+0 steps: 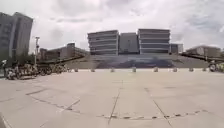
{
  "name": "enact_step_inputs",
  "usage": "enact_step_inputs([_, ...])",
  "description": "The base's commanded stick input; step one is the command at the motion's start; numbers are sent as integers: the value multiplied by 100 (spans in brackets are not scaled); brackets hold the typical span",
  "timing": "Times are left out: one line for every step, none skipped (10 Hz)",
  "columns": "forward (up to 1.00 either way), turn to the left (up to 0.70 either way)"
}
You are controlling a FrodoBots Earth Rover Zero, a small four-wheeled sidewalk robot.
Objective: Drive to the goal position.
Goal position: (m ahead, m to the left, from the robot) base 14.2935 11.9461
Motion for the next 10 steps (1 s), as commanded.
enact_step_inputs([100,0])
enact_step_inputs([100,0])
enact_step_inputs([100,0])
enact_step_inputs([100,0])
enact_step_inputs([100,0])
enact_step_inputs([100,0])
enact_step_inputs([100,0])
enact_step_inputs([100,0])
enact_step_inputs([100,0])
enact_step_inputs([100,0])
